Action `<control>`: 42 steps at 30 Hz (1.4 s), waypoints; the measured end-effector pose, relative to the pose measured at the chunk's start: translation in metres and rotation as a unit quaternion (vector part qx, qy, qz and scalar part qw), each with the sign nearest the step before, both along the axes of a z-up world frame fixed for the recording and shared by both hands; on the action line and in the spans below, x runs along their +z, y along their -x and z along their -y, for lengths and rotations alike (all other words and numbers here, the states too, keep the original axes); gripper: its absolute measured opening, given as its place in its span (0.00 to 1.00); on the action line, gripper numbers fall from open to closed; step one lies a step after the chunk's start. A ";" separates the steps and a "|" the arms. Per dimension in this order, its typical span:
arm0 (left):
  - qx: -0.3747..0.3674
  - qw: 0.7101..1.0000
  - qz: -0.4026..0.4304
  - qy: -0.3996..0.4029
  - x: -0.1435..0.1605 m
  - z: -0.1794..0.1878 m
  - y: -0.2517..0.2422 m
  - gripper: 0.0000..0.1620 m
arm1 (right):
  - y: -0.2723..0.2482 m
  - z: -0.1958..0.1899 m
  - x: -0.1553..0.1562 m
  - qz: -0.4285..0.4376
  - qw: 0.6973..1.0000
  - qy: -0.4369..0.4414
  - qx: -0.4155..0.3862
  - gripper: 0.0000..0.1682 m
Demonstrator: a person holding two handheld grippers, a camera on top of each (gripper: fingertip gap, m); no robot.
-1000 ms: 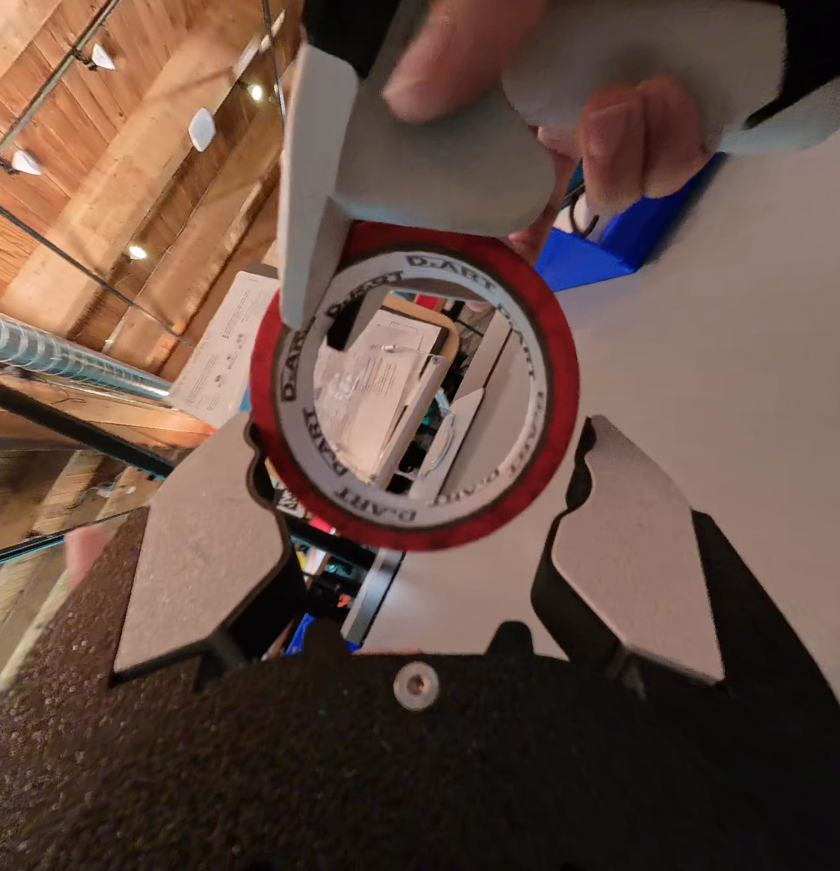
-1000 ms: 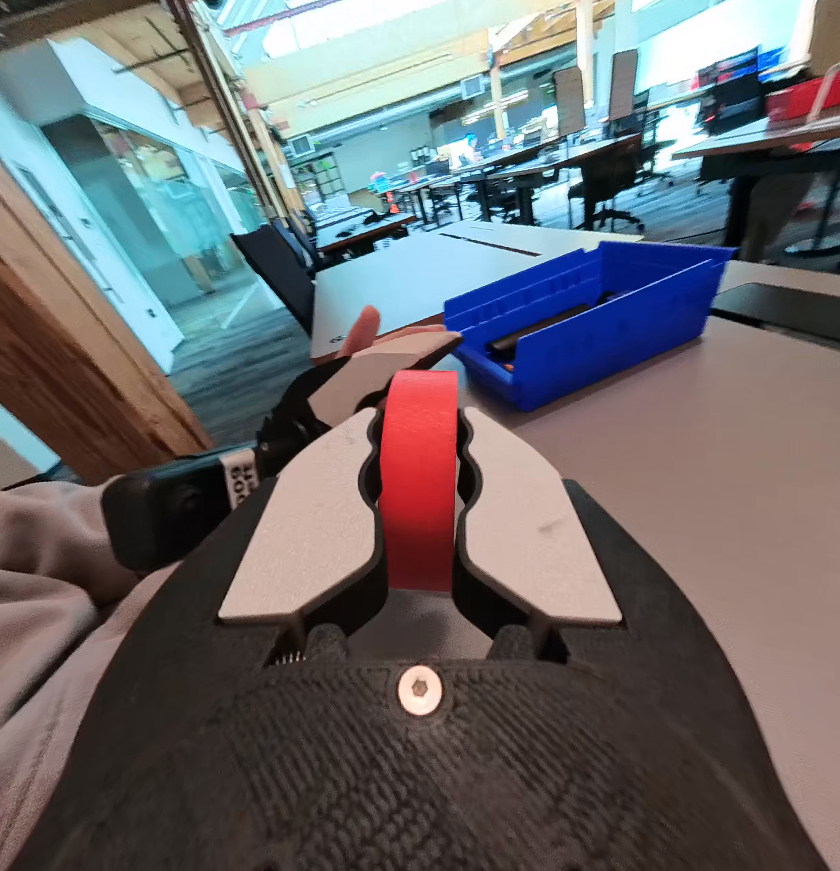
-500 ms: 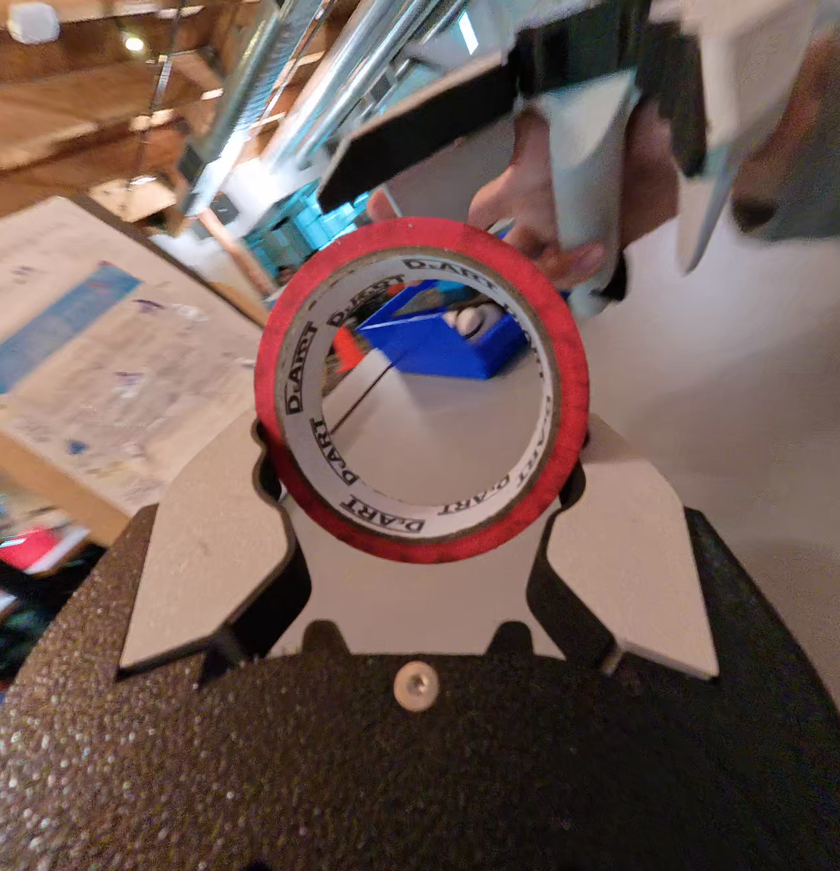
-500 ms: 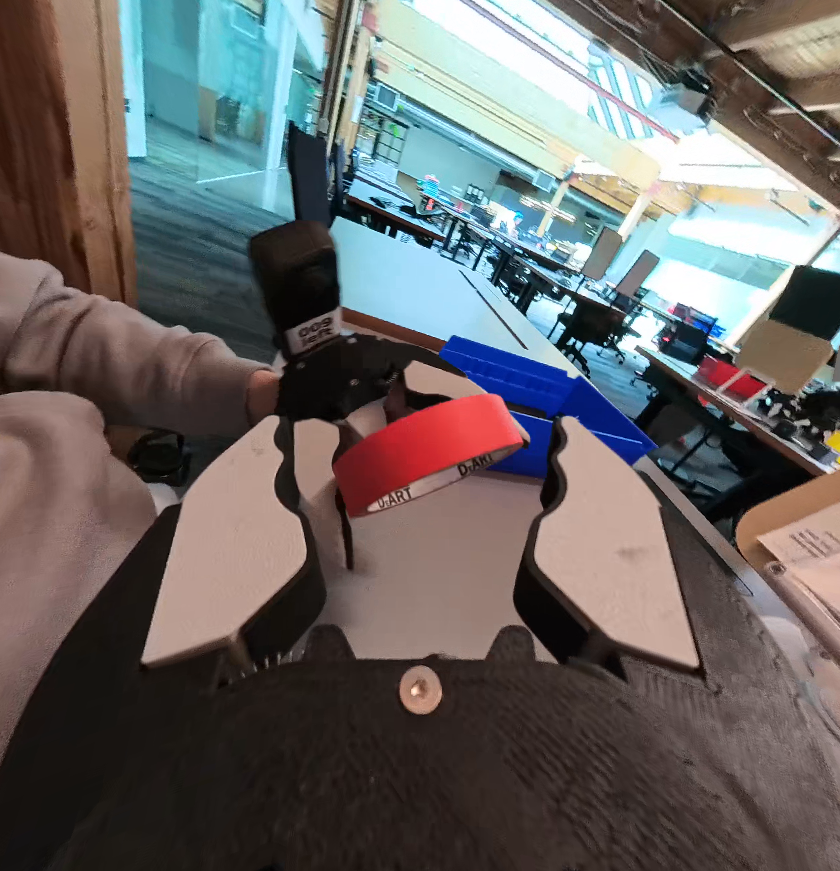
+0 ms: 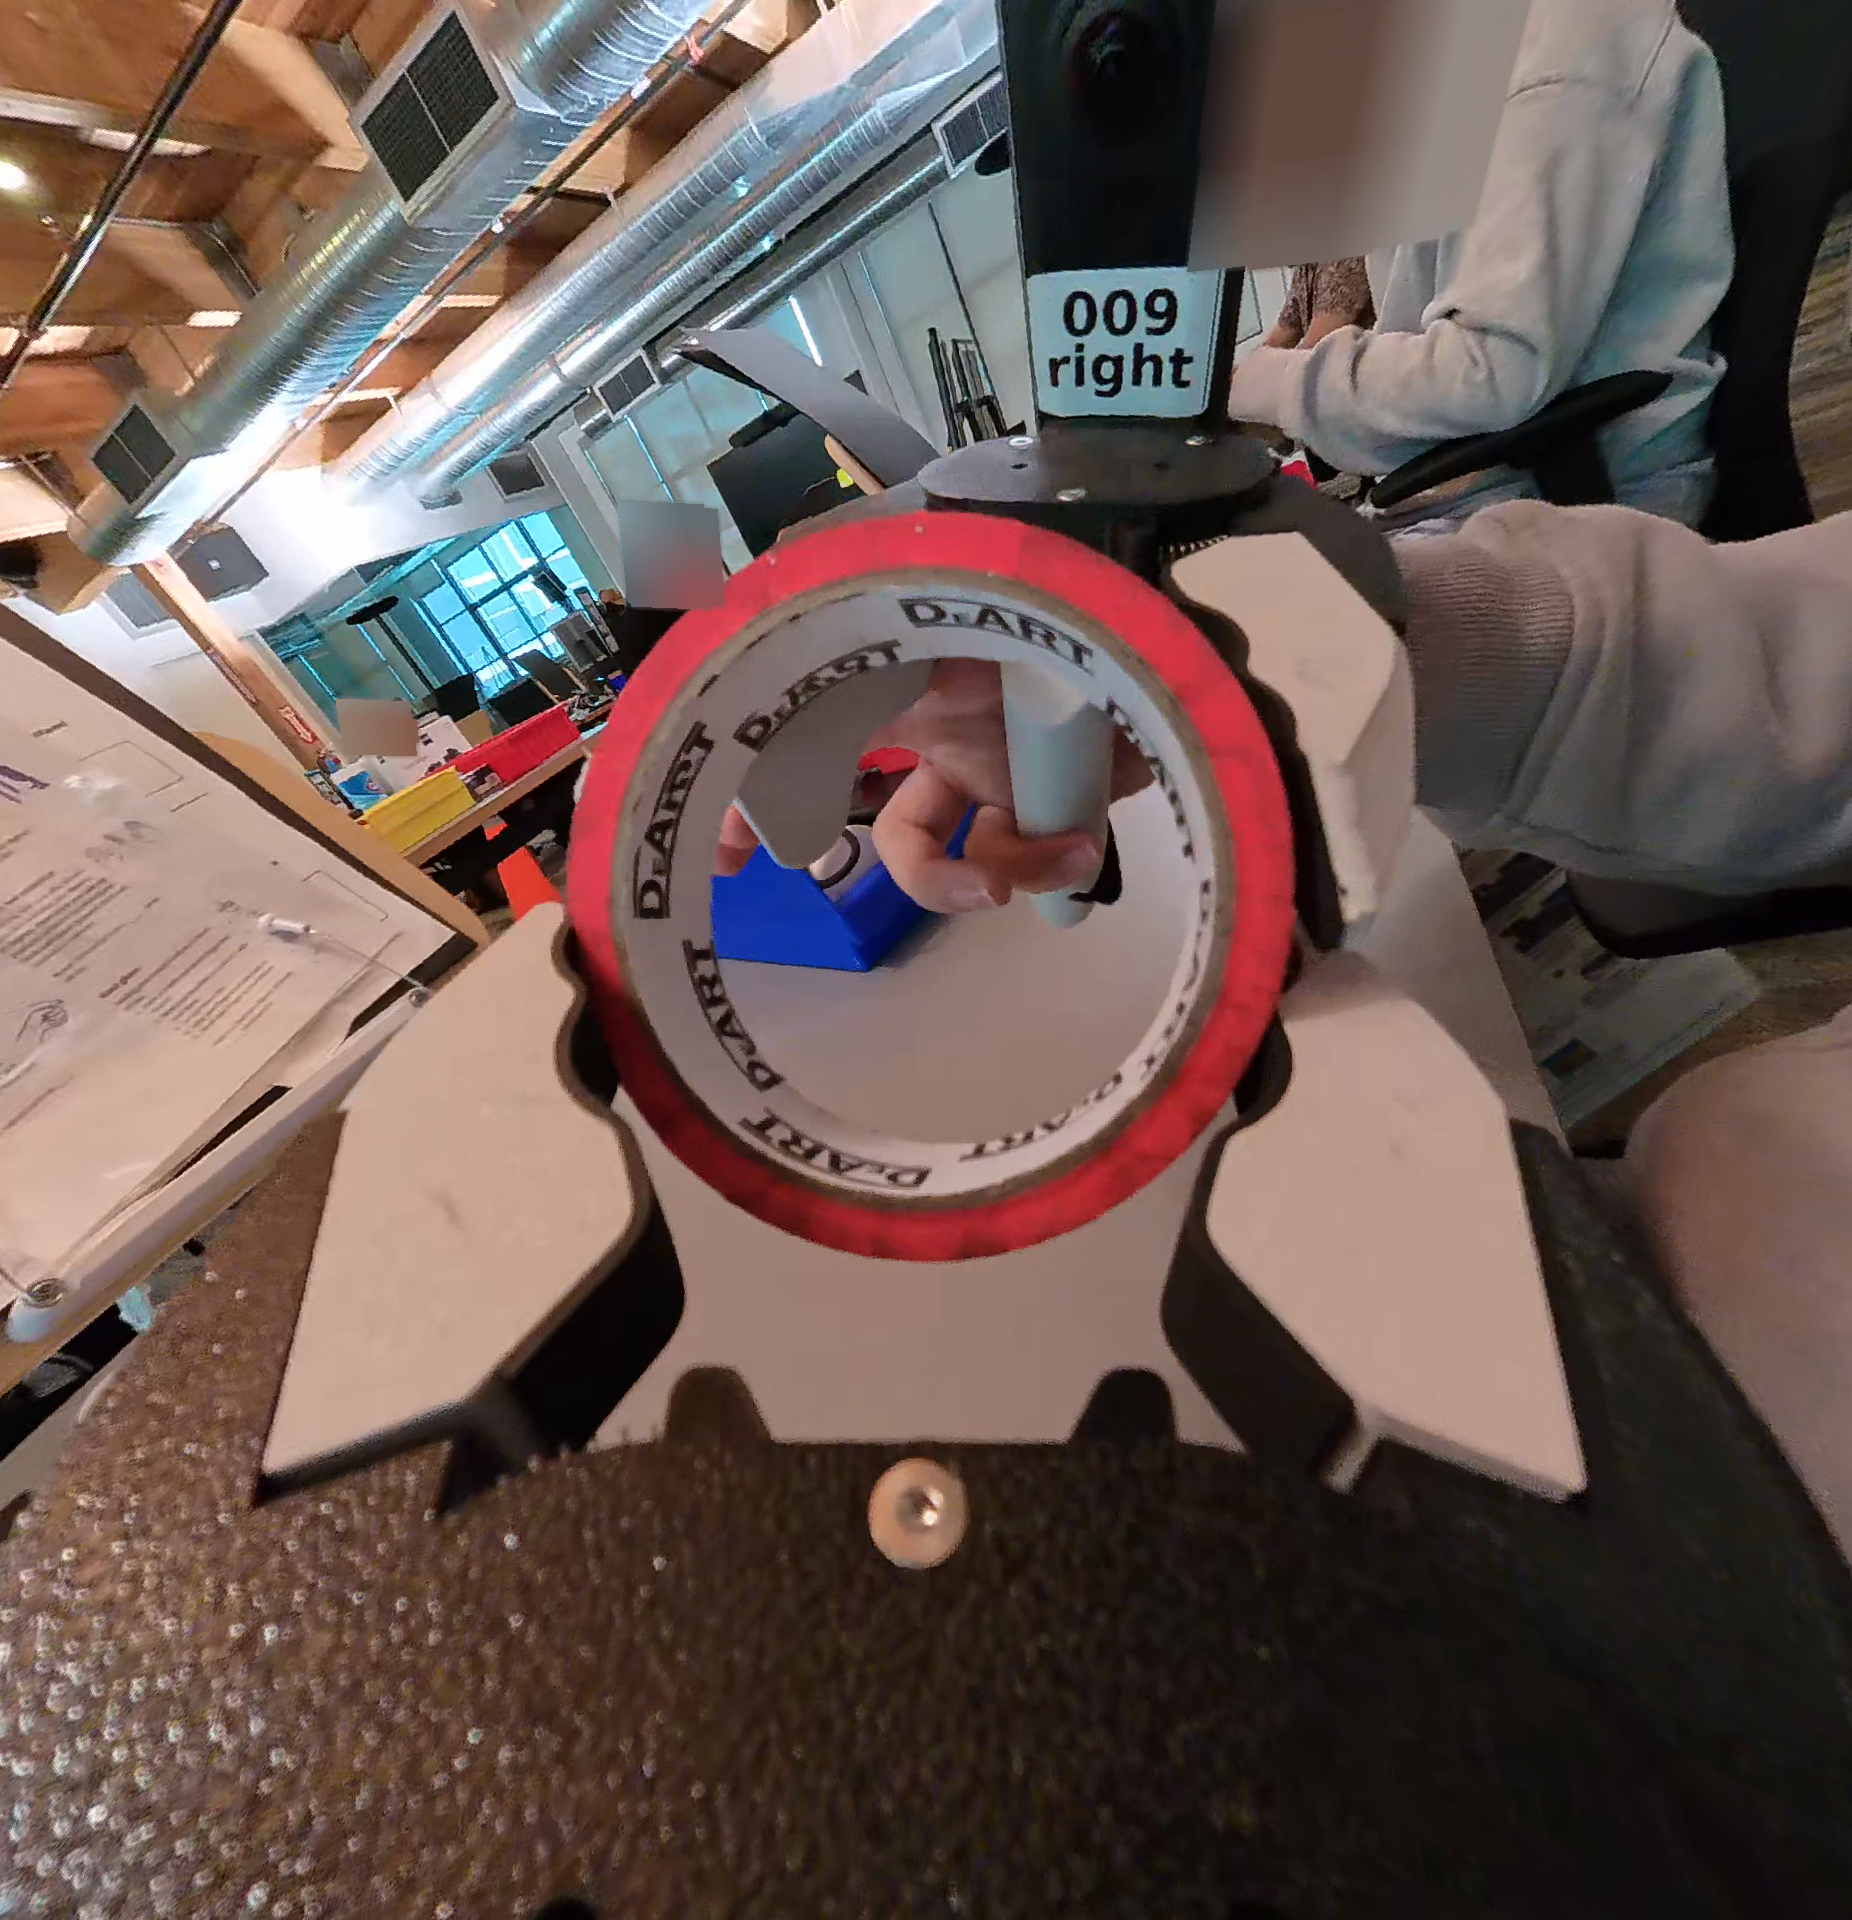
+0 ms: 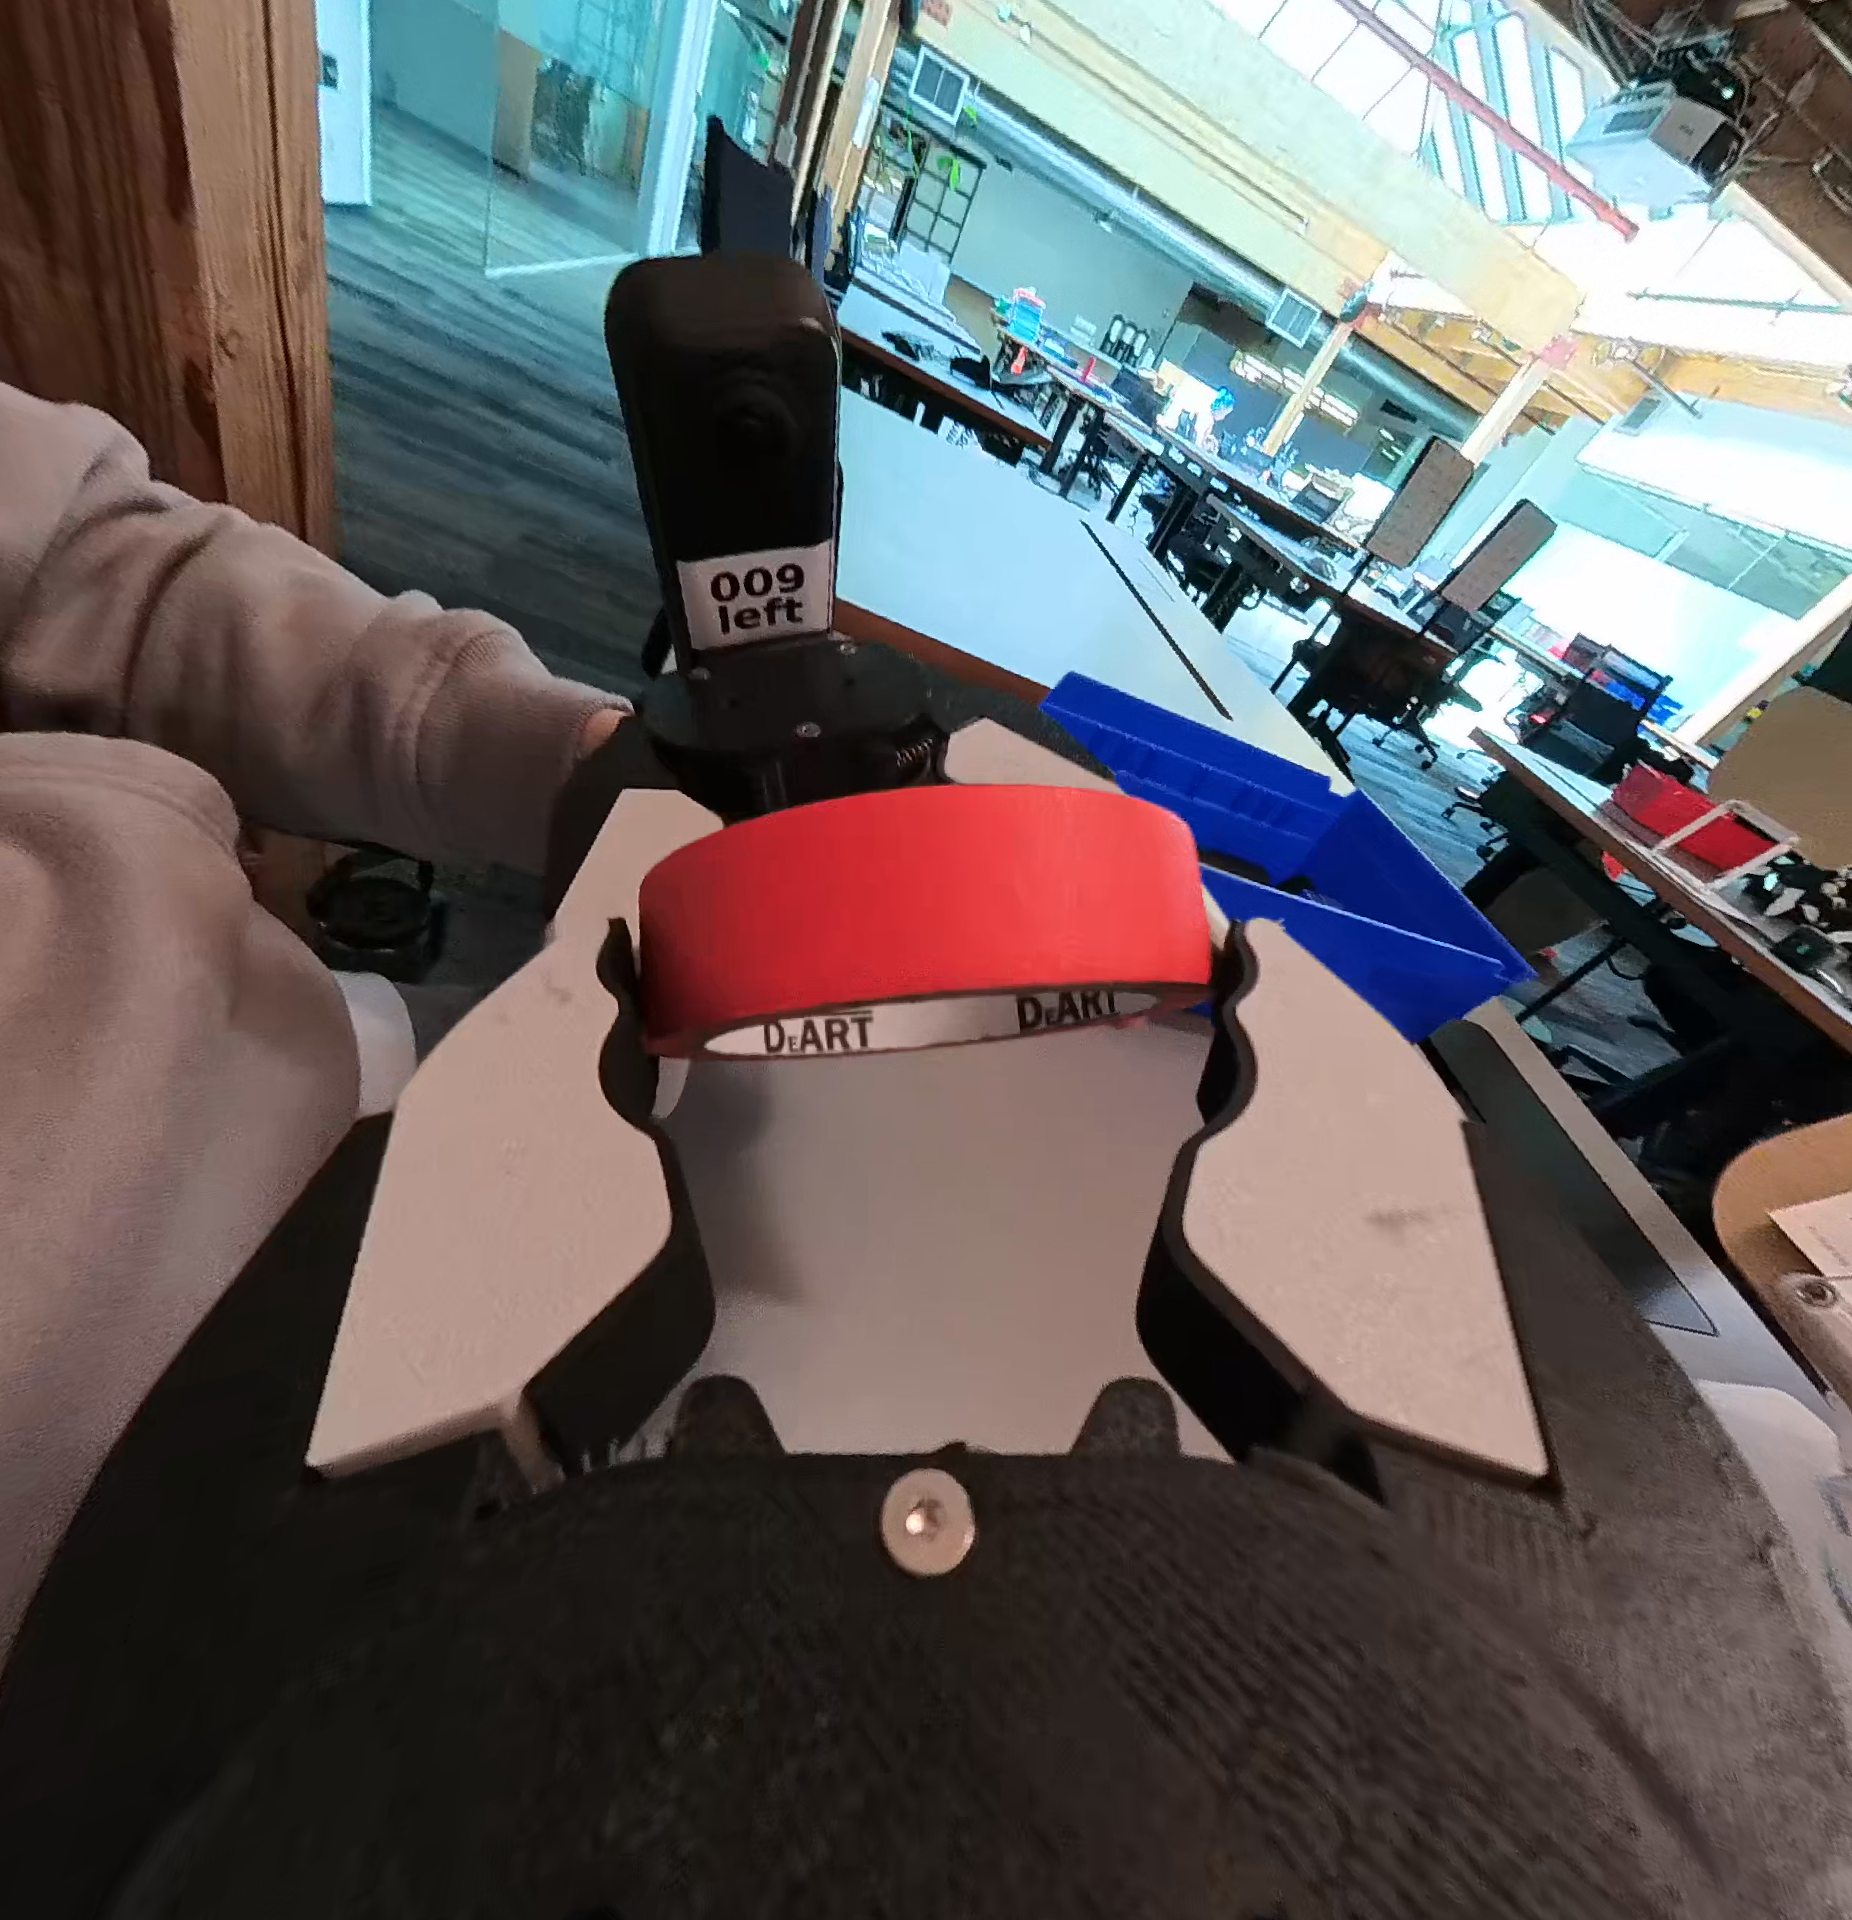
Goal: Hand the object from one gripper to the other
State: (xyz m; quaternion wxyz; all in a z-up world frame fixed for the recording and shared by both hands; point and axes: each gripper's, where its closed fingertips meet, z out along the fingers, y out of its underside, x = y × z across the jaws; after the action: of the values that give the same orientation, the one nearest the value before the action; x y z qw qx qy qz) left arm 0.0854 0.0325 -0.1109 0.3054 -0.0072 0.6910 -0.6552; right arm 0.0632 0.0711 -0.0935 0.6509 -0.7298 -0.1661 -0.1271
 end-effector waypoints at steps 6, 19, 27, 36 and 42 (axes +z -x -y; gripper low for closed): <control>0.035 0.999 0.004 -0.026 -0.012 -0.006 -0.011 0.73 | -0.012 -0.005 -0.012 0.049 0.996 0.054 -0.049 0.62; 0.159 0.979 -0.130 0.011 -0.039 -0.049 -0.066 0.59 | -0.170 0.153 0.033 0.035 0.854 0.024 -0.518 0.62; 0.174 0.953 -0.248 0.004 -0.079 -0.066 -0.083 0.59 | -0.265 0.316 0.006 -0.083 0.731 0.125 -0.666 0.63; 0.174 0.950 -0.257 0.024 -0.076 -0.072 -0.086 0.59 | -0.337 0.358 -0.014 -0.067 0.720 0.109 -0.682 0.55; 0.166 0.947 -0.271 0.039 -0.075 -0.075 -0.082 0.59 | -0.325 0.353 -0.001 -0.041 0.754 0.101 -0.648 0.52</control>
State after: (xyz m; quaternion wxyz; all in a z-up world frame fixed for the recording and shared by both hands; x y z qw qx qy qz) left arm 0.1674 0.1075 -0.1859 0.2104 -0.3111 0.7105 -0.5951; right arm 0.3884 -0.2817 -0.0942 0.3415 -0.7283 0.3616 -0.4714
